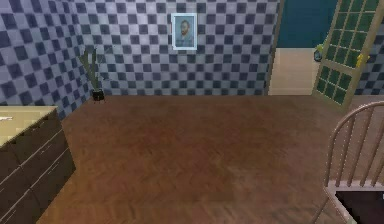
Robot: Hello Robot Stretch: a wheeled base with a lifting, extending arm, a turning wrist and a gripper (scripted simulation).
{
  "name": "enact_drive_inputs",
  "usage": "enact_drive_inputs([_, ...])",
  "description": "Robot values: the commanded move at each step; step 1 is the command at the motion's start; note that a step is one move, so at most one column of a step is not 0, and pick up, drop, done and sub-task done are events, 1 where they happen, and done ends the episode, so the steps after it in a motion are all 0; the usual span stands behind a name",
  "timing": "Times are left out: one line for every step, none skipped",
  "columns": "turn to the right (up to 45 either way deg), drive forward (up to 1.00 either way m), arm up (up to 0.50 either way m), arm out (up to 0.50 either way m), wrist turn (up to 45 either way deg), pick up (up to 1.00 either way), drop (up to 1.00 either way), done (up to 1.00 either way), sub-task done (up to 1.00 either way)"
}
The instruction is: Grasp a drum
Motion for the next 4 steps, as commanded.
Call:
enact_drive_inputs([0.0,0.00,0.50,0.00,0.0,0.00,0.00,0.00,0.00])
enact_drive_inputs([0.0,0.00,0.36,0.00,0.0,0.00,0.00,0.00,0.00])
enact_drive_inputs([0.0,0.00,0.00,0.34,0.0,0.00,0.00,0.00,0.00])
enact_drive_inputs([0.0,0.00,0.00,0.00,45.0,0.00,0.00,0.00,0.00])
